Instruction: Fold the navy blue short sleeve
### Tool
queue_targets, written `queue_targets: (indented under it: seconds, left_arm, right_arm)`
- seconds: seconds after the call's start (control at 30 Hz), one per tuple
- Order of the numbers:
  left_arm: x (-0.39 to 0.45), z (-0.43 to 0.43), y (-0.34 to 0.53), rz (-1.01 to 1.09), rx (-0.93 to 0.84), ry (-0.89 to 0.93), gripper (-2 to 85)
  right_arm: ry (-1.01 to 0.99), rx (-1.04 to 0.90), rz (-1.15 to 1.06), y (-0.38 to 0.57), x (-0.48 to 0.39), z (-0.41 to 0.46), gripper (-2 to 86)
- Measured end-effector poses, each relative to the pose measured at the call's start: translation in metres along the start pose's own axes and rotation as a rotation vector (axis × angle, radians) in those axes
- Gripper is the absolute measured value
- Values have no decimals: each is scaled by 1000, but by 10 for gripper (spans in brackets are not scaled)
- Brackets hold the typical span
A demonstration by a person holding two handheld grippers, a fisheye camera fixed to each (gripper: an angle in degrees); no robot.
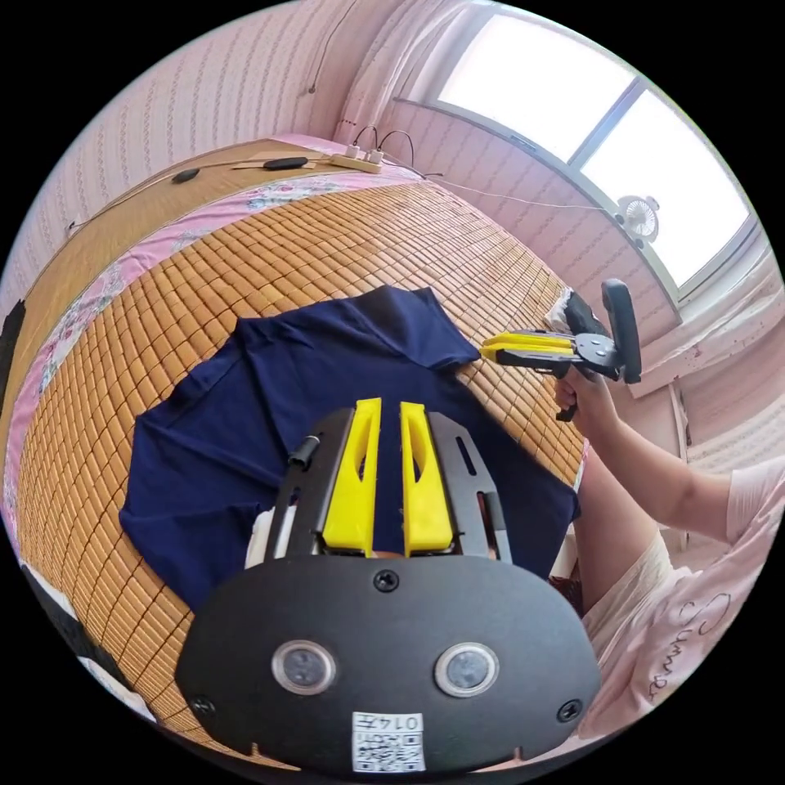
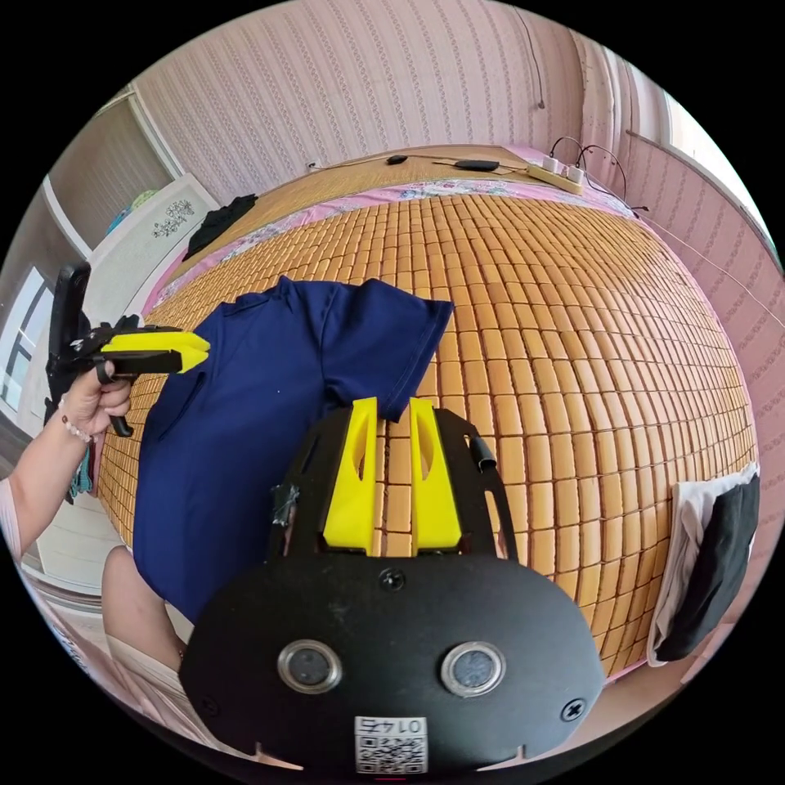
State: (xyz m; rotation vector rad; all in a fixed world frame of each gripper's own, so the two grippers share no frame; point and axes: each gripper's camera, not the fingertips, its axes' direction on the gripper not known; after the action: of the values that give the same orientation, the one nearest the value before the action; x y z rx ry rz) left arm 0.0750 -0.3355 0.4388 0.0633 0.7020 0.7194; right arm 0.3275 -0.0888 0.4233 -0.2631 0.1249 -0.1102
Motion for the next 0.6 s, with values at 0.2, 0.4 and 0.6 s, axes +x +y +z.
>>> queue_targets:
  seconds: [0.2,0.4,0.6]
  left_arm:
    - [40,74,-106,76,-59,-84,58]
    - [47,141,-164,21,-121,-109,66]
    - [35,164,-179,70,-188,-130,18]
  right_arm:
    - [3,-36,-43,14,14,20,60]
    - [-30,-24,-63,23,27,23,40]
    - [-61,-30,-74,19,39,25,13]
